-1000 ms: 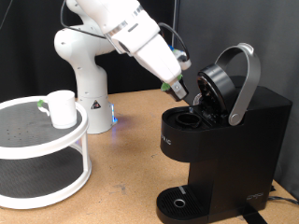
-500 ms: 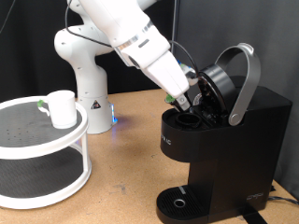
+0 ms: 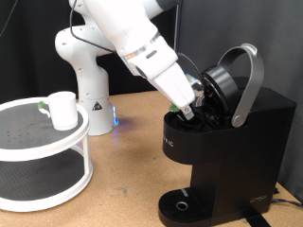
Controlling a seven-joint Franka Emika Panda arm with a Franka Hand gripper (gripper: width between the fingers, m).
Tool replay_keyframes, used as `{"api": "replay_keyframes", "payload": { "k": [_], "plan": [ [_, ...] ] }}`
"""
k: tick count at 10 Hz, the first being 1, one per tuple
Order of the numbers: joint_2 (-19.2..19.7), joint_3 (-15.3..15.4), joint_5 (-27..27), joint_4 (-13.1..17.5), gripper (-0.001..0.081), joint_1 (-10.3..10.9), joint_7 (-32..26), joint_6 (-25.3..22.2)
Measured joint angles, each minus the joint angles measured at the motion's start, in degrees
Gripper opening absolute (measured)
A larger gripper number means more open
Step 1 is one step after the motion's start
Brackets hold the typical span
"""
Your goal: Make a cup of coffee with the keurig machine
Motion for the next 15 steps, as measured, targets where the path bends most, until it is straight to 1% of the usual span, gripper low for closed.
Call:
{"api": "replay_keyframes", "payload": {
  "k": [6, 10, 11, 12, 13, 14, 15],
  "plan": [
    [1.5, 1.5, 0.1, -0.2, 0.0461, 0.0, 0.0, 1.3],
    [2.1, 2.3, 2.3, -0.3, 0.0461, 0.0, -1.2, 2.8],
    [2.3, 2.4, 2.7, -0.2, 0.0485, 0.0, -1.5, 2.9],
    [2.5, 2.4, 2.9, -0.2, 0.0651, 0.0, -1.6, 2.9],
    [2.6, 2.4, 3.0, -0.2, 0.0651, 0.0, -1.6, 2.9],
    [2.6, 2.4, 3.1, -0.2, 0.0758, 0.0, -1.6, 2.9],
    [2.6, 2.4, 3.2, -0.2, 0.0793, 0.0, -1.6, 2.9]
  ]
}}
